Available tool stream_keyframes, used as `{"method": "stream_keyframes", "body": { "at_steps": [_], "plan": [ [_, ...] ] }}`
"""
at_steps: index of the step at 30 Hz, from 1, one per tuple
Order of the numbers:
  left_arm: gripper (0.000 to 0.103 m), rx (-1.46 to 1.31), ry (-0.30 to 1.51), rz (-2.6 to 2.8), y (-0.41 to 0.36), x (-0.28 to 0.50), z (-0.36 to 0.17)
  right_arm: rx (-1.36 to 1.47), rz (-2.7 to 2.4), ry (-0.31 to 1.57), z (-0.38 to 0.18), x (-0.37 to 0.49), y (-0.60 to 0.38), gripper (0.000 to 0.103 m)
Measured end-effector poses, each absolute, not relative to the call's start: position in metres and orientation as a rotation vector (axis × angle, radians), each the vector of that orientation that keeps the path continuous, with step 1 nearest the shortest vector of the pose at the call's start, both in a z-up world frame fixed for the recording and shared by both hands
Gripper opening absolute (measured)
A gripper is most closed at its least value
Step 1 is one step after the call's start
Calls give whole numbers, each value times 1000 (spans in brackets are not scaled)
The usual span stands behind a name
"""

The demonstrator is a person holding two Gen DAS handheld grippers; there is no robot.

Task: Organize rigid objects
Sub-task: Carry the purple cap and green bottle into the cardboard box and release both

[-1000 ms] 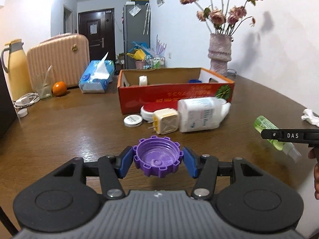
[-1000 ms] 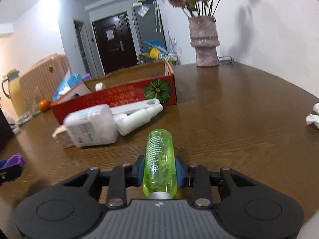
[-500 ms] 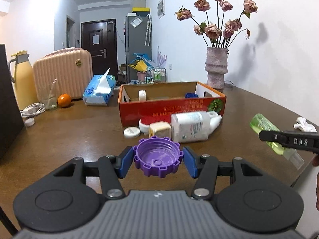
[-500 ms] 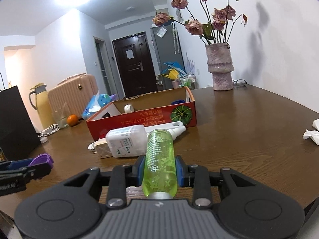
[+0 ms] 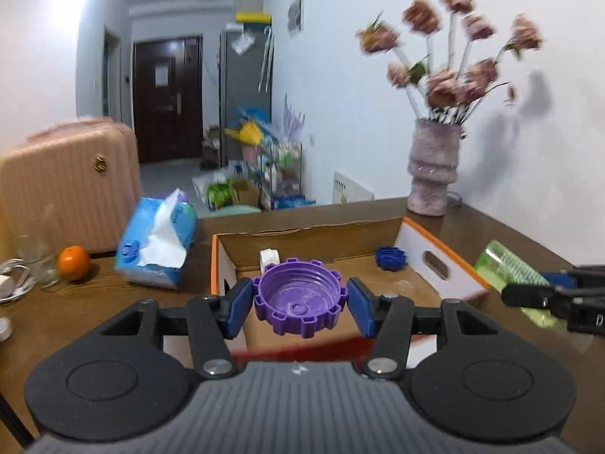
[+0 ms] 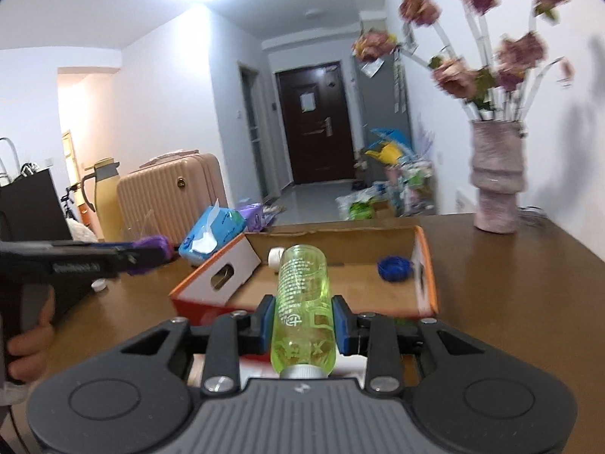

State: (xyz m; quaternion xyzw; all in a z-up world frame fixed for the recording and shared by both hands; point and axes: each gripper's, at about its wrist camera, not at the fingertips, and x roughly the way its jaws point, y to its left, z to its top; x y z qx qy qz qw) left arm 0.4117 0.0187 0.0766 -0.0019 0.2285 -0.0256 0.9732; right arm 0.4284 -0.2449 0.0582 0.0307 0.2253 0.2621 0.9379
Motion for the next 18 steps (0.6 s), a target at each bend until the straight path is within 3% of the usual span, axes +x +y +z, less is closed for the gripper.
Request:
{"method": "stream_keyframes", "body": {
  "at_steps": [7,12,16,18],
  "plan": [
    [56,-18,658,6,43,546,48,-72,492,643,43,566,-184,31],
    [57,17,742,33,48,598,25,-186,432,768,16,638,-151,31],
    [71,55,721,-6,45,603,14,-238,377,837,-5,671,-137,31],
    [73,86,710,-30,40,603,9,-236,364,847,-11,676,-140,32]
  ]
}}
